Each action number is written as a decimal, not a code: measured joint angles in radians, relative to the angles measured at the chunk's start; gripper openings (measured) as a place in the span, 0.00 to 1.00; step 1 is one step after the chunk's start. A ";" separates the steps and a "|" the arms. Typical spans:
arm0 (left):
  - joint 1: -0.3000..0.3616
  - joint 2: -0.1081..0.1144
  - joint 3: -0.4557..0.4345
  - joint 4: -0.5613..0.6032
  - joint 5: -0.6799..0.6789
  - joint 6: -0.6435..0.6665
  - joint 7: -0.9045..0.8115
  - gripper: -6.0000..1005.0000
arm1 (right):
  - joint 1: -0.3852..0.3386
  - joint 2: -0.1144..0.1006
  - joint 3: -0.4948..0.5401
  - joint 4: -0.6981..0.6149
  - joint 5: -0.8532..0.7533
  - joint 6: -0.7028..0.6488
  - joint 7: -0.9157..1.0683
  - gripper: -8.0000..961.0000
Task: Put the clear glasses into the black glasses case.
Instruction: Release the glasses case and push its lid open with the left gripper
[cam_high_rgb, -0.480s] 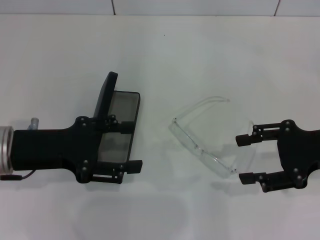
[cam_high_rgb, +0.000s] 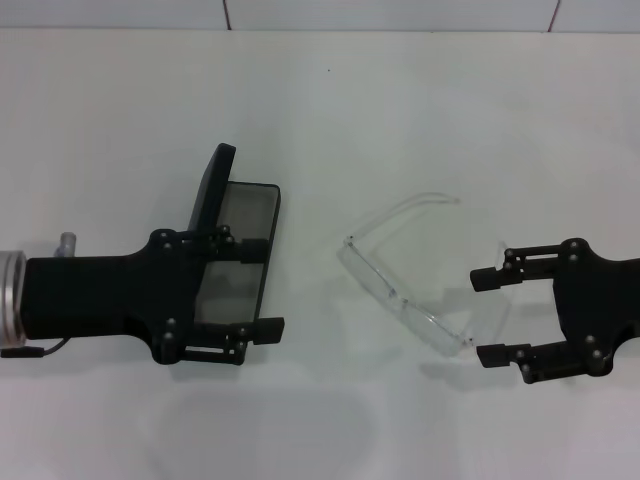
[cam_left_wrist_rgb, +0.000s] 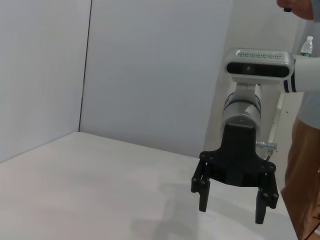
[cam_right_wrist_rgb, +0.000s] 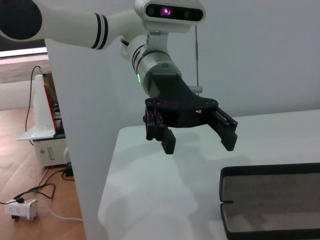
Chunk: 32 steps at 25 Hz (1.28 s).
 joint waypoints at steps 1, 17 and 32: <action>-0.001 0.000 0.000 0.000 -0.003 0.000 0.000 0.86 | 0.001 0.000 0.000 0.000 0.000 0.000 0.000 0.74; -0.263 0.034 0.016 0.421 0.519 -0.140 -1.096 0.85 | 0.009 0.007 -0.002 0.010 0.024 0.020 -0.004 0.74; -0.367 0.001 0.276 0.467 0.783 -0.141 -1.429 0.84 | 0.010 0.008 -0.006 0.009 0.041 0.036 -0.011 0.73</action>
